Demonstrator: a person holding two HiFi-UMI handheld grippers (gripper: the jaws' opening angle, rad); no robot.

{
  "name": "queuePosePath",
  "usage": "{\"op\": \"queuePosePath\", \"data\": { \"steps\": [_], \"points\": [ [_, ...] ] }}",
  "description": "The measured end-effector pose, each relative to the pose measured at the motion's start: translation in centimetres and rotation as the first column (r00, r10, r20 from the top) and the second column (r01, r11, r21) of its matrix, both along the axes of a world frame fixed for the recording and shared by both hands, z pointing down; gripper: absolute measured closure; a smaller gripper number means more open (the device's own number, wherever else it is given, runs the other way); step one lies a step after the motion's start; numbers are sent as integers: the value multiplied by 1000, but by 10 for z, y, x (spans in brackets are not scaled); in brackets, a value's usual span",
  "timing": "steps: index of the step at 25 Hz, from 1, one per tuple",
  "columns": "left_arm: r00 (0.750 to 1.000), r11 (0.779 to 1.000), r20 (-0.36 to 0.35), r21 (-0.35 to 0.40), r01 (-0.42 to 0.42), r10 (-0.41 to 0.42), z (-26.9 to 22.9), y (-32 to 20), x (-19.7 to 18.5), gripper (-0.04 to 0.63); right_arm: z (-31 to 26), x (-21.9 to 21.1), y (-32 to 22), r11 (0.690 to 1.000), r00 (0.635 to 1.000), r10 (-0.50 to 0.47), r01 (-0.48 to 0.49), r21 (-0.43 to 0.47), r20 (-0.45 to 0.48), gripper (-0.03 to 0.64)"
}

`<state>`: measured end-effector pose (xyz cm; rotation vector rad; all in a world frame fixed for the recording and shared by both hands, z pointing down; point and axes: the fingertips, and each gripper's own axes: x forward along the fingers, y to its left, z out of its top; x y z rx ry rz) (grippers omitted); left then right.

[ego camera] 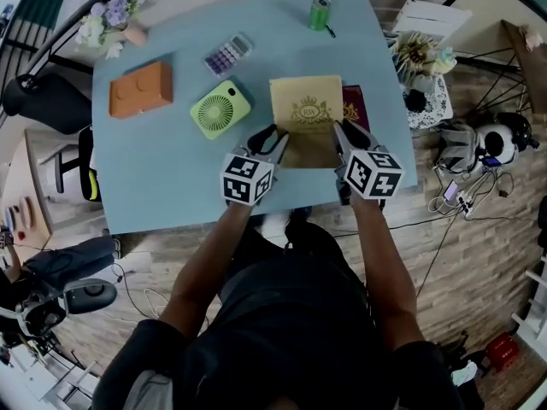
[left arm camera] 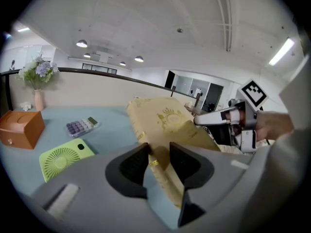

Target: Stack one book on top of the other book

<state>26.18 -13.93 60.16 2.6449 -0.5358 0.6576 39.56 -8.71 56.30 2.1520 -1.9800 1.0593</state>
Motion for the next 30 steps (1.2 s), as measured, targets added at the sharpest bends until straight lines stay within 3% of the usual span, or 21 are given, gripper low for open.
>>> {"op": "queuePosePath", "data": {
  "steps": [17,30],
  "points": [
    [993,993,78,-87,-85,92,49,32,77,403,51,80,30,995,996,74,-72,-66,39,543],
    [986,982,112,-157,-109,127,69,50,102,403,82,115,35,987,993,104,-96,-128,54,551]
  ]
}}
